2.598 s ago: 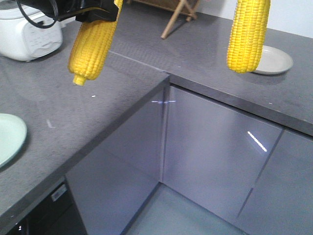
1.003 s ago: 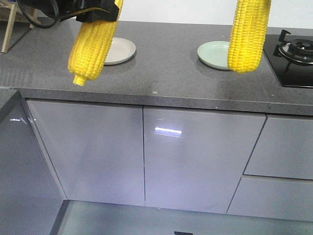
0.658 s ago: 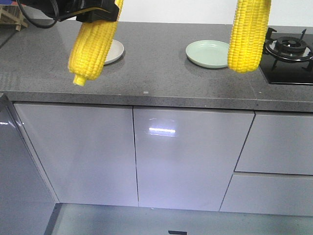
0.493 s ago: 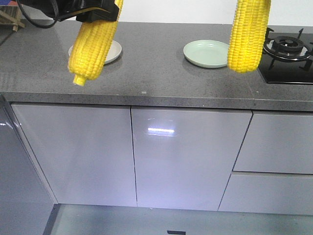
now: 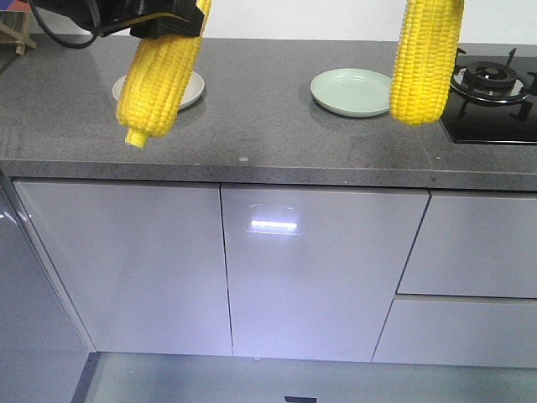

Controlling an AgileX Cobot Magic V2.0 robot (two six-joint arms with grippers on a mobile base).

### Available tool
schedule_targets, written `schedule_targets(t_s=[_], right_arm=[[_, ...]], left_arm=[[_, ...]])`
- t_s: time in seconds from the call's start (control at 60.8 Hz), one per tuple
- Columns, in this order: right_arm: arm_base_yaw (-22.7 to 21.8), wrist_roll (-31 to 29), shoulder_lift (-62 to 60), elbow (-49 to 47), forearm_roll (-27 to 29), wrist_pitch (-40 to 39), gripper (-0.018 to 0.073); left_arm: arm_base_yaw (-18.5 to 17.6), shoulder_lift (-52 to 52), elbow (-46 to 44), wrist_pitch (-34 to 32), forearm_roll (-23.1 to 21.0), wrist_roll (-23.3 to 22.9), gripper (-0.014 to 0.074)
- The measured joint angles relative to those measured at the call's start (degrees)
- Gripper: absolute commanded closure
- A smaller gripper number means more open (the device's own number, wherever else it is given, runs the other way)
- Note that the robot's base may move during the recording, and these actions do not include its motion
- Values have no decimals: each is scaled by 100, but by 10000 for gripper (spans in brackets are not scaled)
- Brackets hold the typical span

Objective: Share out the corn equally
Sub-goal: 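Drive toward the counter with the empty cream and green plates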

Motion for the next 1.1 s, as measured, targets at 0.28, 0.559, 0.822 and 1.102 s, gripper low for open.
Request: schedule_targets(t_s=[0.28, 0.559, 0.822, 1.102], right_arm=[[0, 0, 0, 0, 0, 0, 564], [0, 0, 0, 0, 0, 0, 564], [0, 0, 0, 0, 0, 0, 564], [0, 0, 0, 0, 0, 0, 564]], left_arm=[[0, 0, 0, 0, 0, 0, 602], [0, 0, 0, 0, 0, 0, 602], [0, 0, 0, 0, 0, 0, 602], [0, 0, 0, 0, 0, 0, 602]])
